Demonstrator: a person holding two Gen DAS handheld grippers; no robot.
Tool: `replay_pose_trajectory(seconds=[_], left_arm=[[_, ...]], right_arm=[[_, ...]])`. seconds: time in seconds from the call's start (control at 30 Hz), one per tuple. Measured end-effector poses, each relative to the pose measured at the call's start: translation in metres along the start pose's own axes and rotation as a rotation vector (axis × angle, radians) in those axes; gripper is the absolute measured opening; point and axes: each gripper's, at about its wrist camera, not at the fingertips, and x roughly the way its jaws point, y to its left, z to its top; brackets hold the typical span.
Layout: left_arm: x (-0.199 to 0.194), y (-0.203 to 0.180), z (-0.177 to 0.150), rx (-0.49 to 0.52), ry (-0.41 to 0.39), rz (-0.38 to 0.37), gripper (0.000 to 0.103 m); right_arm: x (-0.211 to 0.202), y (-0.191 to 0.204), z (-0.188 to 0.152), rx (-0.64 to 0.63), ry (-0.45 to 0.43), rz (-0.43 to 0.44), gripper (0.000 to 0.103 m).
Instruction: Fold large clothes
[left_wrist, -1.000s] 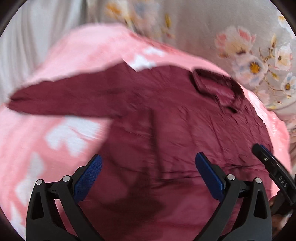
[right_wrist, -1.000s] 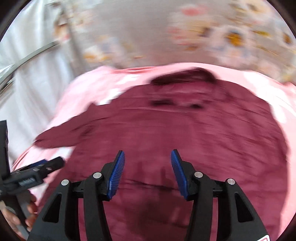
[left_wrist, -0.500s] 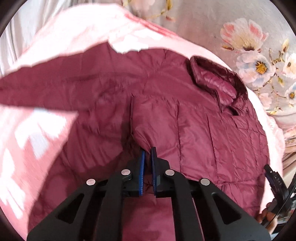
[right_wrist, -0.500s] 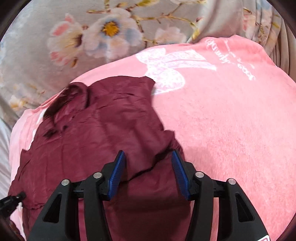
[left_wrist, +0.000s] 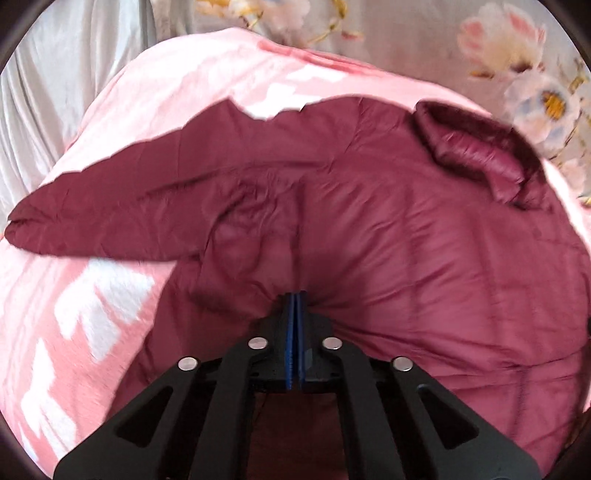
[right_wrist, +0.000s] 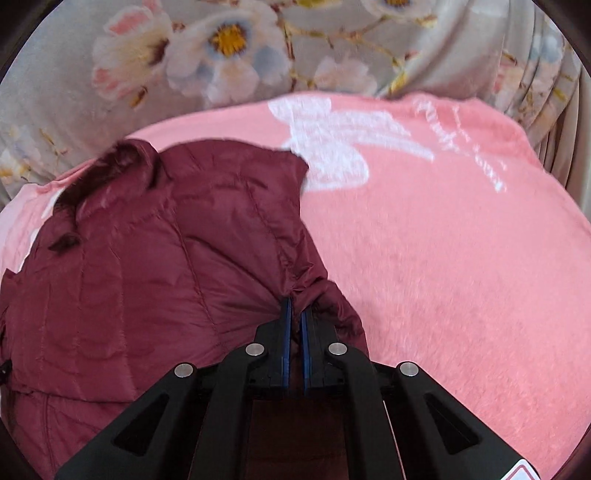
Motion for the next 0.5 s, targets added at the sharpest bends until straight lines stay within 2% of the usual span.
replay_pose_trajectory(seconds=[0.17, 0.3, 0.4, 0.5], left_arm=[[-0.005, -0.004, -0.004, 0.031, -0.038, 0.054, 0.000], [-0.041, 0.010, -0.002, -0.005, -0.109, 0.052, 0.001], [-0.077, -0.002, 0.007, 0.027, -0.193, 0.008, 0.005], [-0.082, -0.027, 0.013, 0.073, -0.198, -0.039, 0.012]], right_arm=[[-0.009, -0.001, -0.004, 0.007, -0.009, -0.040, 0.007], [-0.048, 0.003, -0.013, 0.002, -0.109, -0.031, 0.010], [-0.071, 0.031, -0.013, -0.046, -0.150, 0.043, 0.011], [-0.073, 0.074, -0.014, -0.132, -0.115, 0.140, 0.011]])
